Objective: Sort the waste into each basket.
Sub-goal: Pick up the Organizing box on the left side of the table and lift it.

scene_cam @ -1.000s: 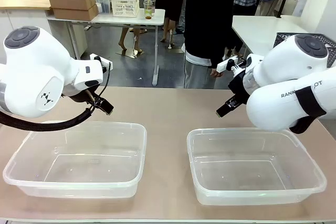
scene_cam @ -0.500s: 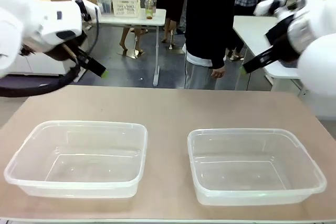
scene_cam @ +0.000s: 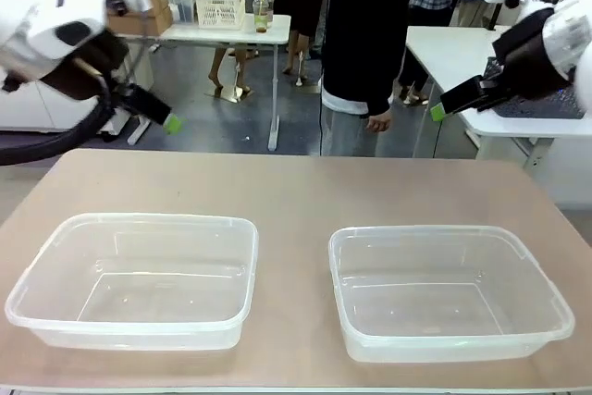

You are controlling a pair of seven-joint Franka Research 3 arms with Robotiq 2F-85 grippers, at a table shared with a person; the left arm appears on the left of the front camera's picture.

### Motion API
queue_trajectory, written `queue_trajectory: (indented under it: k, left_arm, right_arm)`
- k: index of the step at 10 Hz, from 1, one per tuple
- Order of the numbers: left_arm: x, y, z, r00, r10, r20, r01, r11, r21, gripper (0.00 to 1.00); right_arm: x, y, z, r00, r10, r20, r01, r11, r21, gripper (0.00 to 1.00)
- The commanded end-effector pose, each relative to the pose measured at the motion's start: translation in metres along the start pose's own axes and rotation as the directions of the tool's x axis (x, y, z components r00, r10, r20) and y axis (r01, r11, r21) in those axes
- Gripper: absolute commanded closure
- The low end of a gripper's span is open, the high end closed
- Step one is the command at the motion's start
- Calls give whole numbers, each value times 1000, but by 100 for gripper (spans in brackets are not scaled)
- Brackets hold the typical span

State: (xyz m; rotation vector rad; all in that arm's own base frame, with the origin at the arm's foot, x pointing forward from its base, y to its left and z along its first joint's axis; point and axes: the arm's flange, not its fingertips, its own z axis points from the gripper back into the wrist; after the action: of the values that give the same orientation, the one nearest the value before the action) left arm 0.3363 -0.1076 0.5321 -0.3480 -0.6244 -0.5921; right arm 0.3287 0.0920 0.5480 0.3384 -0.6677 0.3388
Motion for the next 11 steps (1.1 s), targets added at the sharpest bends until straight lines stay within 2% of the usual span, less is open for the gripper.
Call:
queue_trajectory:
  k: [1, 2, 3, 4, 5, 6, 11]
  left_arm:
    - [-20, 60, 43, 708, 698, -106, -701, 679, -218, 0]
    - [-34, 85, 52, 578, 809, -109, -789, 520, -328, 0]
    - [-48, 106, 61, 507, 858, -83, -786, 422, -451, 0]
    - [-64, 125, 64, 406, 914, -20, -780, 334, -529, 0]
    - [-73, 132, 58, 384, 919, 89, -787, 376, -489, 0]
    - [-64, 114, 70, 831, 551, -79, -543, 770, -334, 0]
    - [-64, 114, 70, 831, 551, -79, -543, 770, -334, 0]
  right_arm:
    - [-16, -58, 66, 827, -554, -97, 554, 772, 312, 0]
    - [-26, -89, 76, 721, -682, -119, 664, 633, 398, 0]
    - [-38, -118, 84, 649, -752, -121, 701, 527, 481, 0]
    - [-49, -140, 85, 561, -820, -110, 734, 432, 525, 0]
    - [-51, -147, 76, 532, -845, -56, 771, 456, 445, 0]
    - [-49, -122, 93, 858, -506, -86, 493, 769, 406, 0]
    - [-49, -122, 93, 858, -506, -86, 493, 769, 406, 0]
